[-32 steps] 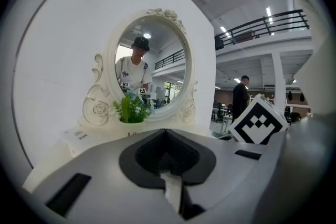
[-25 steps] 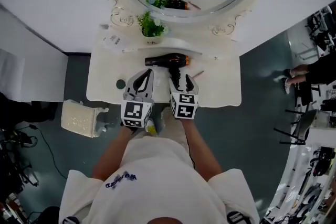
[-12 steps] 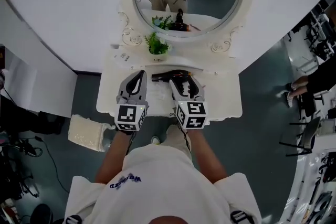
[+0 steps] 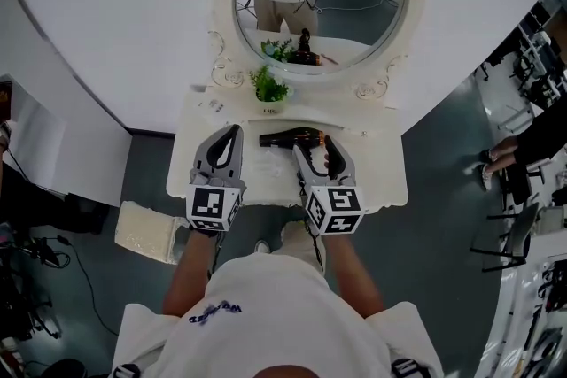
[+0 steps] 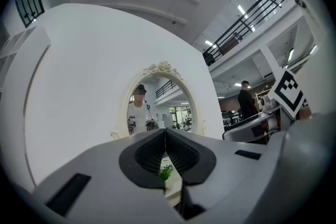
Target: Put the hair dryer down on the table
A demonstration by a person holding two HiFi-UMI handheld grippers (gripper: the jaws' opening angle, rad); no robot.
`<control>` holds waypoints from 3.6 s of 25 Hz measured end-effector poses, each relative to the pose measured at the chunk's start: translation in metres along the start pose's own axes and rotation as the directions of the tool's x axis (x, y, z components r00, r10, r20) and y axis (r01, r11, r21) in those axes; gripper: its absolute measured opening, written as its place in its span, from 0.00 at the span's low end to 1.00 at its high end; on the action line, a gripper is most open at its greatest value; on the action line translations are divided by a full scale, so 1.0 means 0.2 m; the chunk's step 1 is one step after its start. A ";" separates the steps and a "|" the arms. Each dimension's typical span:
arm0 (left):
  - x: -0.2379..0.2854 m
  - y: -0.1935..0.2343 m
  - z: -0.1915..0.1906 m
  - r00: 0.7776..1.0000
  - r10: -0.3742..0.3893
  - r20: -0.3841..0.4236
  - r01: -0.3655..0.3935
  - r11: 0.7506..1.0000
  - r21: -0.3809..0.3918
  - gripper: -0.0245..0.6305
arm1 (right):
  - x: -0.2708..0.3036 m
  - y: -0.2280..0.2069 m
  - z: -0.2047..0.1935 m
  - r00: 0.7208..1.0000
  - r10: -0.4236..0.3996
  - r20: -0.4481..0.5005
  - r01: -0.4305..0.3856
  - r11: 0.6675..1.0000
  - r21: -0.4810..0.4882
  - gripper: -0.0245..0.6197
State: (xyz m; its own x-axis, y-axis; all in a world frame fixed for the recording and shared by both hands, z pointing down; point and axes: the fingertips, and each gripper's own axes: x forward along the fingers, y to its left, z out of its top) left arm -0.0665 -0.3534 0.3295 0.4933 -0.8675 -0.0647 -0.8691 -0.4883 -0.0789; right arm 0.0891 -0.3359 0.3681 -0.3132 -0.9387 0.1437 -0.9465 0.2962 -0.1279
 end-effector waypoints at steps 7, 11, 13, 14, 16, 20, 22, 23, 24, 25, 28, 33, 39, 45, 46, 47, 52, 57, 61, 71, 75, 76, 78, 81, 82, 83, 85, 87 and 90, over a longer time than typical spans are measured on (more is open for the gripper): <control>-0.03 -0.01 0.01 1.000 -0.005 0.007 0.005 1.000 -0.013 0.05 | -0.04 0.00 0.06 1.000 -0.009 0.011 0.009 1.000 -0.019 0.50; -0.05 0.00 0.02 1.000 0.000 0.011 0.000 1.000 -0.021 0.05 | -0.04 0.03 0.07 1.000 0.001 0.013 -0.001 1.000 -0.024 0.50; -0.06 0.00 0.02 1.000 0.003 0.010 -0.003 1.000 -0.022 0.05 | -0.04 0.03 0.07 1.000 0.006 0.012 -0.006 1.000 -0.025 0.50; -0.06 0.00 0.02 1.000 0.003 0.010 -0.003 1.000 -0.022 0.05 | -0.04 0.03 0.06 1.000 0.007 0.012 -0.007 1.000 -0.024 0.50; -0.06 -0.01 0.01 1.000 0.002 0.007 -0.002 1.000 -0.022 0.05 | -0.04 0.04 0.07 1.000 0.008 0.015 -0.008 1.000 -0.021 0.49; -0.06 -0.02 0.00 1.000 -0.001 0.001 0.001 1.000 -0.022 0.05 | -0.05 0.04 0.08 1.000 0.007 0.028 -0.006 1.000 -0.020 0.46; -0.06 -0.02 0.00 1.000 -0.003 0.000 0.003 1.000 -0.023 0.05 | -0.06 0.03 0.09 0.999 0.007 0.033 -0.006 1.000 -0.021 0.46; -0.06 -0.02 0.00 1.000 -0.004 0.002 0.004 1.000 -0.025 0.05 | -0.07 0.03 0.10 0.999 0.006 0.037 -0.005 1.000 -0.024 0.44; -0.06 -0.02 0.01 1.000 -0.004 0.005 0.004 1.000 -0.028 0.05 | -0.07 0.03 0.11 0.999 0.006 0.043 -0.005 1.000 -0.028 0.42; -0.07 -0.02 0.02 1.000 -0.004 0.009 0.005 0.999 -0.031 0.05 | -0.08 0.04 0.13 0.999 0.006 0.051 -0.004 0.999 -0.034 0.40; -0.07 -0.05 0.05 1.000 -0.013 0.026 0.014 0.999 -0.033 0.05 | -0.11 0.05 0.17 0.997 0.006 0.075 -0.002 0.999 -0.052 0.34; -0.07 -0.09 0.06 0.999 -0.029 0.030 0.030 0.999 -0.029 0.05 | -0.13 0.04 0.19 0.995 0.003 0.097 0.003 0.998 -0.062 0.23; -0.07 -0.10 0.05 0.999 -0.034 0.023 0.034 0.999 -0.034 0.05 | -0.14 0.04 0.20 0.994 -0.007 0.110 0.015 0.997 -0.072 0.10; -0.07 -0.12 0.03 0.999 -0.040 0.014 0.041 0.999 -0.037 0.05 | -0.16 0.02 0.19 0.993 -0.013 0.113 0.021 0.997 -0.068 0.05; -0.07 -0.13 0.03 0.999 -0.041 0.012 0.042 0.998 -0.037 0.05 | -0.16 0.02 0.20 0.994 -0.013 0.113 0.020 0.998 -0.067 0.05; -0.07 -0.13 0.03 0.999 -0.042 0.013 0.043 0.998 -0.036 0.05 | -0.16 0.02 0.20 0.994 -0.013 0.112 0.020 0.998 -0.066 0.05; -0.06 -0.15 0.05 0.998 -0.052 0.019 0.053 0.998 -0.037 0.05 | -0.18 0.02 0.19 0.994 -0.015 0.109 0.022 0.998 -0.063 0.05; -0.06 -0.15 0.03 0.998 -0.057 0.011 0.058 0.998 -0.037 0.05 | -0.17 0.02 0.19 0.994 -0.020 0.104 0.026 0.998 -0.060 0.05; -0.06 -0.14 0.03 0.998 -0.059 0.007 0.060 0.997 -0.039 0.05 | -0.17 0.01 0.18 0.995 -0.022 0.101 0.028 0.998 -0.058 0.05; -0.06 -0.14 0.02 0.998 -0.061 0.009 0.061 0.997 -0.039 0.05 | -0.16 0.02 0.18 0.995 -0.016 0.094 0.020 0.999 -0.049 0.05; -0.05 -0.14 0.01 0.998 -0.064 0.002 0.064 0.997 -0.040 0.05 | -0.15 0.02 0.18 0.996 -0.015 0.092 0.019 0.998 -0.053 0.05; -0.05 -0.14 0.01 0.998 -0.064 0.000 0.064 0.997 -0.041 0.05 | -0.15 0.02 0.19 0.996 -0.014 0.091 0.019 0.998 -0.052 0.05; -0.05 -0.14 0.01 0.998 -0.063 -0.002 0.063 0.997 -0.041 0.05 | -0.15 0.02 0.19 0.996 -0.014 0.089 0.018 0.998 -0.052 0.05; -0.05 -0.15 0.02 0.998 -0.064 0.003 0.064 0.997 -0.039 0.05 | -0.15 0.01 0.18 0.996 -0.015 0.086 0.019 0.999 -0.051 0.05; -0.05 -0.15 0.01 0.998 -0.065 0.002 0.065 0.997 -0.040 0.05 | -0.15 0.01 0.18 0.996 -0.015 0.086 0.019 0.999 -0.050 0.05; -0.05 -0.15 0.01 0.998 -0.065 0.001 0.065 0.997 -0.041 0.05 | -0.15 0.01 0.18 0.996 -0.015 0.086 0.019 0.999 -0.049 0.05; -0.05 -0.15 0.00 0.998 -0.065 -0.002 0.065 0.997 -0.043 0.05 | -0.15 0.01 0.18 0.996 -0.016 0.086 0.020 0.999 -0.047 0.05; -0.04 -0.15 0.00 0.998 -0.065 0.002 0.065 0.997 -0.042 0.05 | -0.15 0.00 0.18 0.996 -0.018 0.087 0.022 0.999 -0.046 0.05; -0.05 -0.16 0.00 0.998 -0.065 0.003 0.065 0.997 -0.041 0.05 | -0.16 -0.01 0.17 0.996 -0.024 0.084 0.028 0.999 -0.045 0.05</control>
State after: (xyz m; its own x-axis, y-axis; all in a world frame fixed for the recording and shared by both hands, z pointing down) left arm -0.0426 -0.3295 0.3324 0.5487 -0.8337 -0.0622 -0.8360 -0.5472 -0.0416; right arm 0.1039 -0.3131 0.3304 -0.2827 -0.9571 0.0641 -0.9574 0.2774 -0.0796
